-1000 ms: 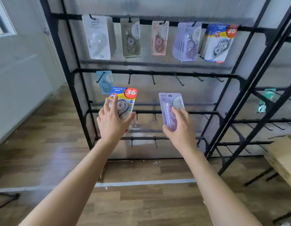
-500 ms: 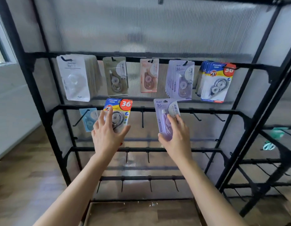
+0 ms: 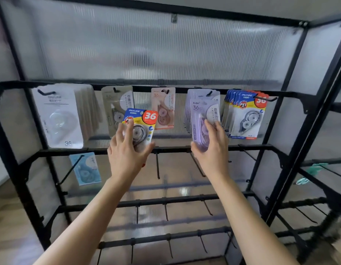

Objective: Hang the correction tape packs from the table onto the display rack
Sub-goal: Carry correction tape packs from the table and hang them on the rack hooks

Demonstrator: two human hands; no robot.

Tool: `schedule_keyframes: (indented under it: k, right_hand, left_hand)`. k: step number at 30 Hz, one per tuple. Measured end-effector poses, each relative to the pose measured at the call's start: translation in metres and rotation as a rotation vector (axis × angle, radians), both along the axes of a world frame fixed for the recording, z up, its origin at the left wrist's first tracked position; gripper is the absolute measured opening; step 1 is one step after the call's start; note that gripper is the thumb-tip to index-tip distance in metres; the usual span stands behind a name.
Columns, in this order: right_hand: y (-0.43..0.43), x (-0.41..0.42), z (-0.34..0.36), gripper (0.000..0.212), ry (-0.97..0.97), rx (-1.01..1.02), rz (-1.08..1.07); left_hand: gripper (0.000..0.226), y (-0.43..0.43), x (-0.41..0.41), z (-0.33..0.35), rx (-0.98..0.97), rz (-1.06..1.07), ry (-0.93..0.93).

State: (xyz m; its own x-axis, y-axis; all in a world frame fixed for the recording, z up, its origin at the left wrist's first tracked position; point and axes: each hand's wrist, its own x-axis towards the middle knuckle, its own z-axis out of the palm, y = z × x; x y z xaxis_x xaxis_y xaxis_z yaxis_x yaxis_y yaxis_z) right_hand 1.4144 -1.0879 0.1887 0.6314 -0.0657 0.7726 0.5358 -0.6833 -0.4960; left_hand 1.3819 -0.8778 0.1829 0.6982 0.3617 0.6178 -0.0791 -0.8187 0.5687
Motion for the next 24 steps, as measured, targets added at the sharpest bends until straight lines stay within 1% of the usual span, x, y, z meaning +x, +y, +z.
schedule_keyframes:
  k: [6,9,15,18,22,24]
  right_hand:
    - [-0.009,0.028,0.017,0.065,-0.019,-0.023,-0.067]
    - [-0.013,0.04,0.023,0.067,0.004,-0.035,-0.108]
    - [-0.012,0.054,0.012,0.069,0.041,-0.113,-0.109]
    - [-0.009,0.058,0.008,0.074,0.096,-0.139,-0.113]
    - [-0.007,0.06,-0.001,0.083,0.198,-0.249,-0.132]
    - [-0.011,0.055,-0.009,0.083,0.224,-0.296,-0.162]
  left_hand:
    - [0.086,0.001,0.014,0.004,-0.001,-0.006,-0.017]
    - [0.086,0.0,0.018,0.004,0.001,-0.009,-0.011]
    - [0.085,0.005,0.023,0.003,-0.017,-0.008,-0.005]
    - [0.085,0.004,0.021,-0.001,-0.014,-0.016,0.008]
    - [0.085,0.001,0.02,-0.004,-0.018,-0.014,0.024]
    - [0.085,-0.002,0.02,-0.006,-0.02,-0.018,0.031]
